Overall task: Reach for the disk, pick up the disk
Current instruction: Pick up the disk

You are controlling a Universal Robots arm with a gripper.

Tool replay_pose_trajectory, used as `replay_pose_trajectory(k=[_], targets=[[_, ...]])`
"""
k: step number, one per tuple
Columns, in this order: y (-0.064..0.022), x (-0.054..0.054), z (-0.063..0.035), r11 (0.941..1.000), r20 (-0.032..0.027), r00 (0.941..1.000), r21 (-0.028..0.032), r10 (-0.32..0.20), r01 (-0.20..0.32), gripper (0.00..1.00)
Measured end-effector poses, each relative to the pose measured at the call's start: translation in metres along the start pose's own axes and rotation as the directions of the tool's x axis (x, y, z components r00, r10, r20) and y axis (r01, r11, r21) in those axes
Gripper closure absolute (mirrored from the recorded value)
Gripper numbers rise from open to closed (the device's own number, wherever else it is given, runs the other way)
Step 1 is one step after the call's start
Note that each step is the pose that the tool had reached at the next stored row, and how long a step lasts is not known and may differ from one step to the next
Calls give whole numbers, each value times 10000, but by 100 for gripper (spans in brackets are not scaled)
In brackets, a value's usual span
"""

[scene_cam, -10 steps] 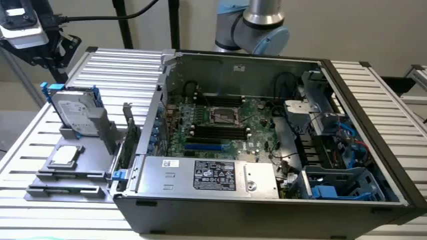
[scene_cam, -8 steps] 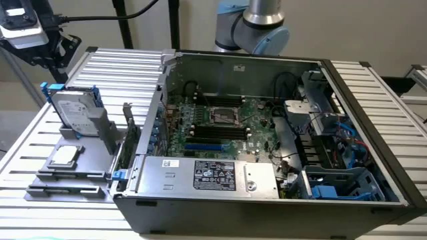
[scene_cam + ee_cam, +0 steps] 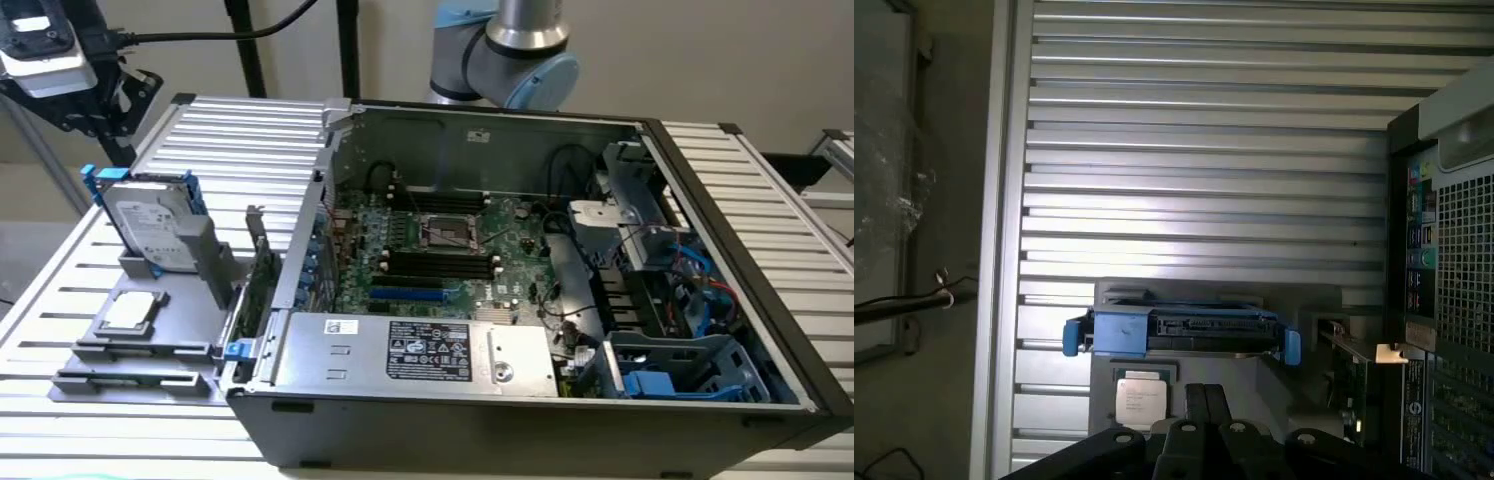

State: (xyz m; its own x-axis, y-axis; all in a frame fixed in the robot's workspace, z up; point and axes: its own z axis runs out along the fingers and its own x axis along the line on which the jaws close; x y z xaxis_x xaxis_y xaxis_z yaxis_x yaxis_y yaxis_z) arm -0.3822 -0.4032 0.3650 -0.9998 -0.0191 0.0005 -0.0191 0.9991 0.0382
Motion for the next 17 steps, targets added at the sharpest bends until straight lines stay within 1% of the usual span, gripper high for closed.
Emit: replay_pose_trajectory(k=[5, 8, 14, 17], targets=[[1, 7, -1, 10000, -2, 10000, 2, 1, -1, 89], [32, 78, 1, 10000, 0, 10000, 1, 0, 0, 89], [180, 291, 9, 10000, 0, 10000, 8, 0, 0, 89], [272, 356, 13, 10000, 0, 10000, 25, -1, 1, 89]])
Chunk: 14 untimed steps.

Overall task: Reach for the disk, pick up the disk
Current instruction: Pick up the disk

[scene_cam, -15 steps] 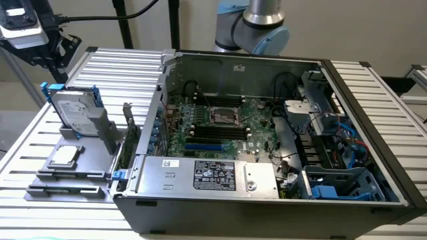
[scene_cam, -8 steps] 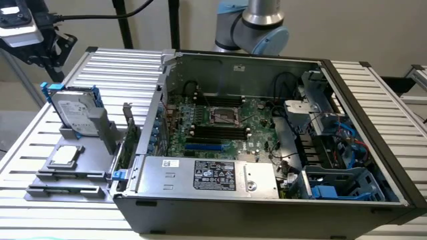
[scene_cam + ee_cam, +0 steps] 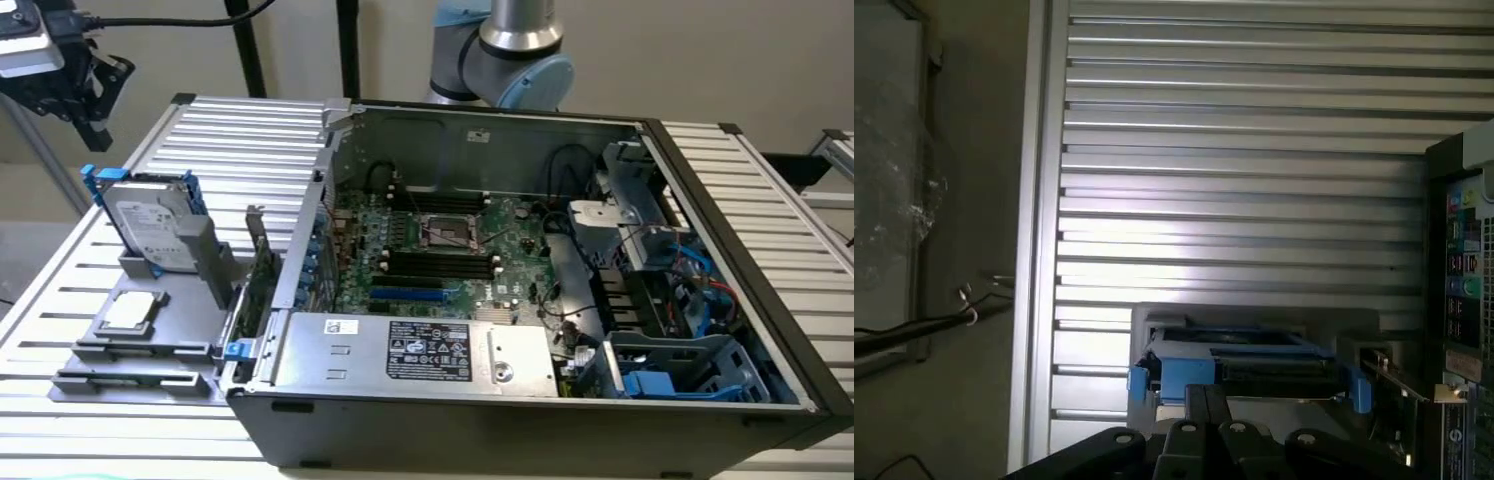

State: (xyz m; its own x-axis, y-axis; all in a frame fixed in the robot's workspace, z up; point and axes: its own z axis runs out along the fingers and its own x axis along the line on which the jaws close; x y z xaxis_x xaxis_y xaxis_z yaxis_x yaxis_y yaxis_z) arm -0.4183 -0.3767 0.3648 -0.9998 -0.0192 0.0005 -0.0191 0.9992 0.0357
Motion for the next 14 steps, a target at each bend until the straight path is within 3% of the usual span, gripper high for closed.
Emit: replay_pose_trajectory(k=[9, 14], targets=[[23, 17, 1, 10000, -1, 10000, 20, -18, 18, 89], [23, 17, 1, 9968, -29, 9968, 19, -800, 800, 89]])
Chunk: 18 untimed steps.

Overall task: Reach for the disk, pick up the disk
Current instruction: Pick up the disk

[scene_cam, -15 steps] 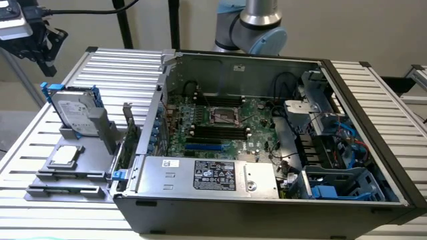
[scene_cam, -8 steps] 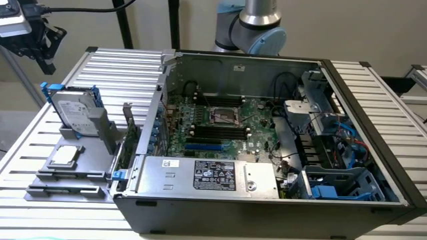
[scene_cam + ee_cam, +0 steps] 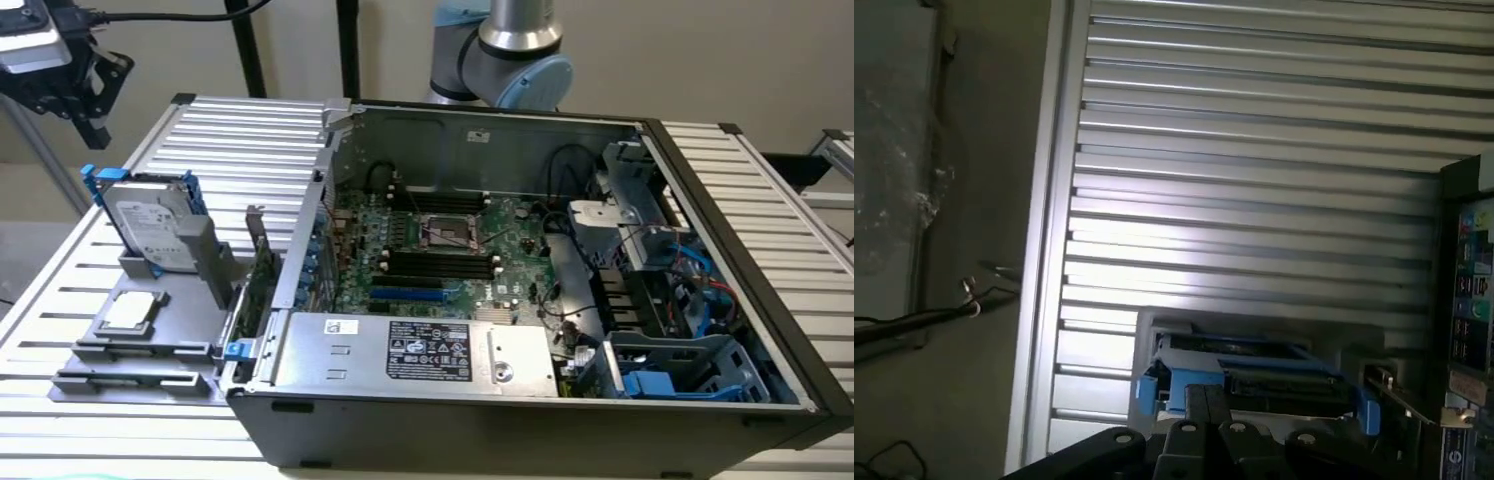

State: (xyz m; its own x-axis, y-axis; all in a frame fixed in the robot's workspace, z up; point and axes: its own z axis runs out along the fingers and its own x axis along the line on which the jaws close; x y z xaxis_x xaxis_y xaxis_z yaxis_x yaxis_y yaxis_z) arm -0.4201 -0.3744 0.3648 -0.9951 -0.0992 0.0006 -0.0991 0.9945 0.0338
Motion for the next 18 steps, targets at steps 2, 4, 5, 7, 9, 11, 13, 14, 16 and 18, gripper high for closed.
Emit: replay_pose_trajectory(k=[2, 4, 5, 7, 9, 11, 13, 14, 16, 18], targets=[[0, 0, 0, 9994, -11, 9994, 0, -359, 359, 89], [0, 0, 0, 9974, -24, 9974, -1, -719, 719, 89], [0, 0, -1, 9958, -32, 9958, -1, -914, 914, 89], [0, 0, -1, 9919, -42, 9919, -3, -1271, 1271, 89], [0, 0, -1, 9867, -56, 9867, -4, -1627, 1627, 89], [0, 0, -1, 9802, -67, 9801, -6, -1981, 1981, 89], [0, -1, -1, 9722, -79, 9721, -9, -2343, 2343, 89], [0, 0, -2, 9680, -85, 9679, -10, -2511, 2511, 89], [0, 0, -2, 9580, -98, 9579, -13, -2869, 2869, 89], [0, 0, -1, 9469, -109, 9468, -17, -3216, 3216, 89]])
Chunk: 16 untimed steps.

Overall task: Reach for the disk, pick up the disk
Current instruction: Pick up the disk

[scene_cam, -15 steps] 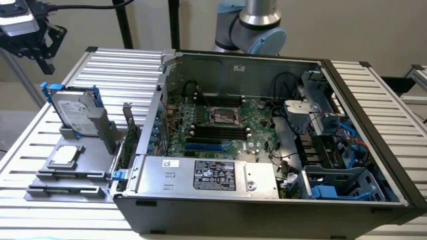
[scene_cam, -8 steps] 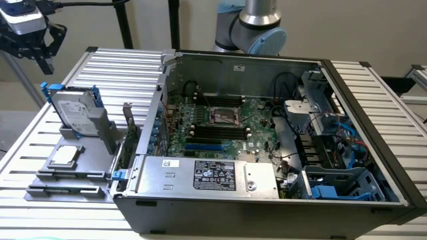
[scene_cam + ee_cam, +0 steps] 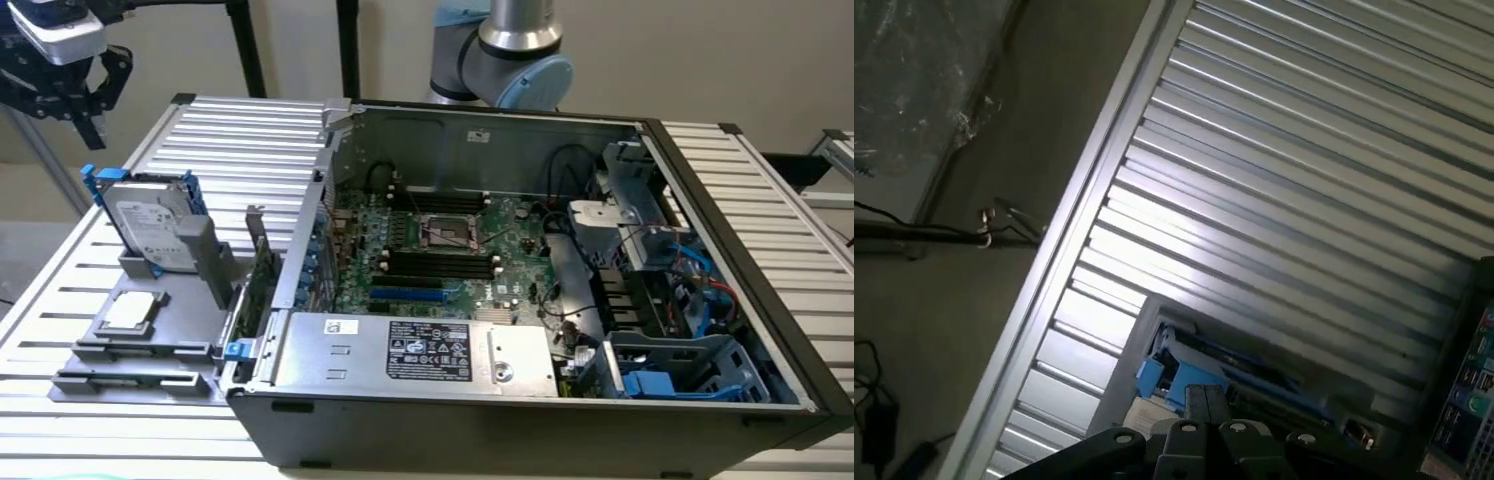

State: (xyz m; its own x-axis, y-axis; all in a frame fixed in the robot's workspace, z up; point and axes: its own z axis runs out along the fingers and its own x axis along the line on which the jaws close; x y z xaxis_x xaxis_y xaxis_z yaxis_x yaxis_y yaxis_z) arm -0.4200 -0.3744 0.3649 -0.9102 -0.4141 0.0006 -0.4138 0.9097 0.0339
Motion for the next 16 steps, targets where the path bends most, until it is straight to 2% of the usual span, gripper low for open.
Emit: replay_pose_trajectory(k=[4, 8, 12, 16], targets=[[0, 0, 0, 9974, -25, 9974, 0, -718, 718, 89], [0, 0, 0, 9896, -49, 9896, -3, -1438, 1438, 89], [-1, 0, 0, 9763, -74, 9763, -7, -2163, 2163, 89], [-1, 0, 0, 9583, -97, 9582, -12, -2859, 2859, 89]])
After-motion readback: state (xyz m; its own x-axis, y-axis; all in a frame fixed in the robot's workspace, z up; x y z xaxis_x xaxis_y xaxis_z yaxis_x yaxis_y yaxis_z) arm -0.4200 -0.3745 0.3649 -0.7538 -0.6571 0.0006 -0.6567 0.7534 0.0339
